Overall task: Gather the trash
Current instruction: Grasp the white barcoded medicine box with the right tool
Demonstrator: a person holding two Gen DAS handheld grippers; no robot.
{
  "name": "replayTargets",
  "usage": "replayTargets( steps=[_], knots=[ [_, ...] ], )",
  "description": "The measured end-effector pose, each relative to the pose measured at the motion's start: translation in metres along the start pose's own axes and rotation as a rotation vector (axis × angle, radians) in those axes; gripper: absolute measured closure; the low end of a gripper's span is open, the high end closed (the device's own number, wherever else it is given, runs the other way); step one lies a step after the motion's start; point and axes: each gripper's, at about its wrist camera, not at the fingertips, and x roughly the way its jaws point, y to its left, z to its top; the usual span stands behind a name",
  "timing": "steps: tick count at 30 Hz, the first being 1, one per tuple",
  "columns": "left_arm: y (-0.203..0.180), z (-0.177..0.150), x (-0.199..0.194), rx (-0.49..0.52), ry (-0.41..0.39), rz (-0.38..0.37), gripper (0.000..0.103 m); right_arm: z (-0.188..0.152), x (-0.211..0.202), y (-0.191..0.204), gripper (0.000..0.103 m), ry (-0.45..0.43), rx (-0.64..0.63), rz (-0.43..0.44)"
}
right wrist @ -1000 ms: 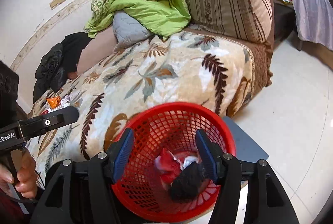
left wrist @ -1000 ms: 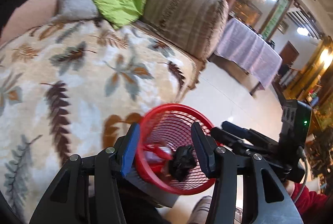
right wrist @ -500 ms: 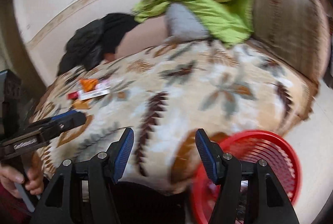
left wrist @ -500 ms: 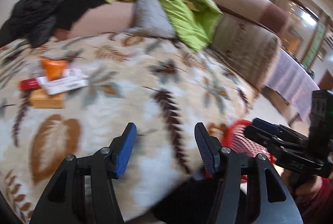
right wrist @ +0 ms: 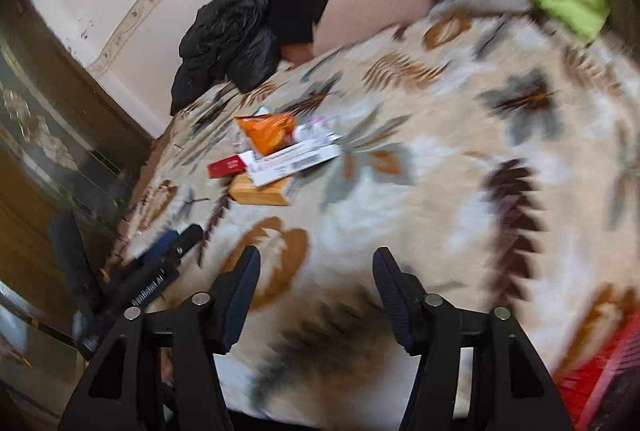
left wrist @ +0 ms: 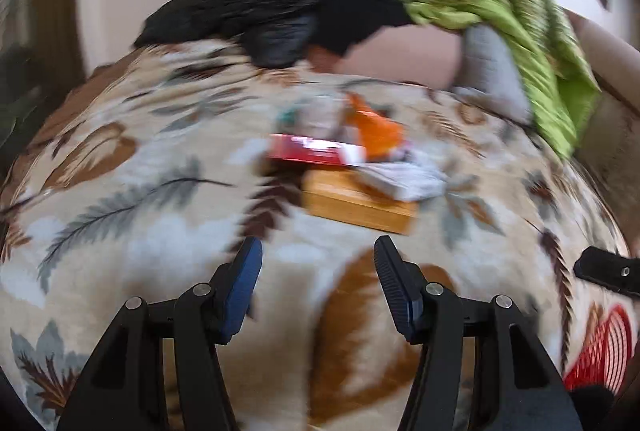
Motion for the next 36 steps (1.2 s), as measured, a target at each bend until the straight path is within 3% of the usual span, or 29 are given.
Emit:
replayTargets(
  steps=[6, 11, 13, 14, 15, 21, 29, 32, 36],
  knots=[
    [0.031, 0.013, 0.005, -0.092, -0.022, 0.033, 0.046, 0.039, 0.086, -0.003, 0.046, 0.060, 0.208, 0.086],
    [0.048, 0.023, 0.010, -0.148, -0.049, 0.005, 0.046, 0.058, 0.142, -0.015, 0.046, 0.055, 0.362, 0.138],
    [0.053, 0.028, 0.015, -0.166, -0.059, -0.007, 0.046, 0.062, 0.157, -0.016, 0.054, 0.065, 0.375, 0.150],
    [0.053, 0.030, 0.017, -0.171, -0.062, -0.010, 0.046, 0.063, 0.163, -0.015, 0.066, 0.069, 0.382, 0.166],
    [0.054, 0.034, 0.021, -0.181, -0.063, -0.024, 0.046, 0.064, 0.166, -0.015, 0.071, 0.068, 0.387, 0.193],
    [0.061, 0.051, 0.051, -0.261, -0.023, -0.118, 0.046, 0.070, 0.127, -0.008, 0.086, -0.041, 0.301, 0.169],
    [0.054, 0.079, 0.108, -0.301, 0.022, -0.181, 0.046, 0.065, 0.087, -0.024, 0.089, -0.081, 0.285, 0.153],
    [0.046, 0.079, 0.125, -0.283, 0.054, -0.213, 0.047, 0.069, 0.080, -0.029, 0.089, -0.097, 0.275, 0.148],
    [0.018, 0.069, 0.118, -0.147, 0.102, -0.271, 0.063, 0.070, 0.071, -0.035, 0.089, -0.116, 0.276, 0.143]
  ],
)
